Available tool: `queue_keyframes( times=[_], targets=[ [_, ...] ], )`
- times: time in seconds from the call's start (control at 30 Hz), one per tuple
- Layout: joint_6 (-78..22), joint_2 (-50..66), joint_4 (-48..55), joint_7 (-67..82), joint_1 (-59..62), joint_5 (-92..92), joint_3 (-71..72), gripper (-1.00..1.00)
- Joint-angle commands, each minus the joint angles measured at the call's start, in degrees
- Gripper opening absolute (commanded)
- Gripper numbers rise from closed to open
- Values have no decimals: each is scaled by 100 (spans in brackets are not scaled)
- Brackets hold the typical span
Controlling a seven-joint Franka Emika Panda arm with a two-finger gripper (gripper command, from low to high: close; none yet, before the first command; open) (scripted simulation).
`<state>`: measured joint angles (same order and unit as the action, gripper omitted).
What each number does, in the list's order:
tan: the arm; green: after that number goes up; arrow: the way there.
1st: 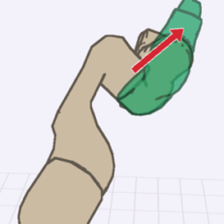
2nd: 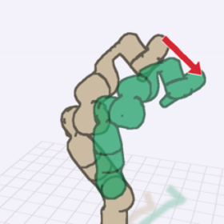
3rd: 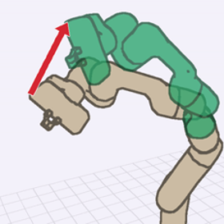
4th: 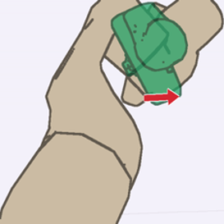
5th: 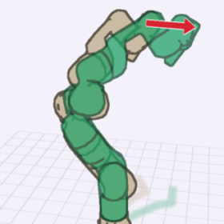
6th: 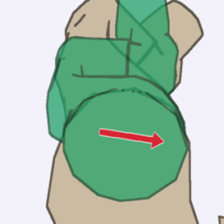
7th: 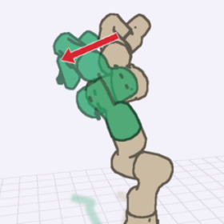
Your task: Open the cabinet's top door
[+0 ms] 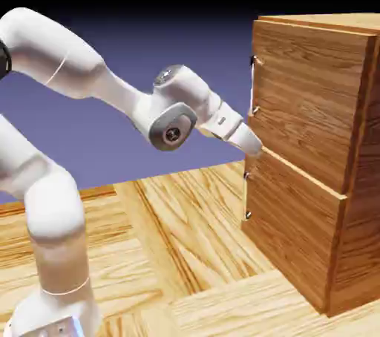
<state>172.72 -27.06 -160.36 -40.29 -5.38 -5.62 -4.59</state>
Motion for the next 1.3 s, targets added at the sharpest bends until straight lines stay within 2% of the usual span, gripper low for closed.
queue_keyframes(
  times=[0.0, 1.27],
  targets=[
    [-48, 208, 24, 80, -174, -209, -170, 0],
    [-1856, 8100, 925, 3131, -6788, -8123, -6637, 0]
  ],
)
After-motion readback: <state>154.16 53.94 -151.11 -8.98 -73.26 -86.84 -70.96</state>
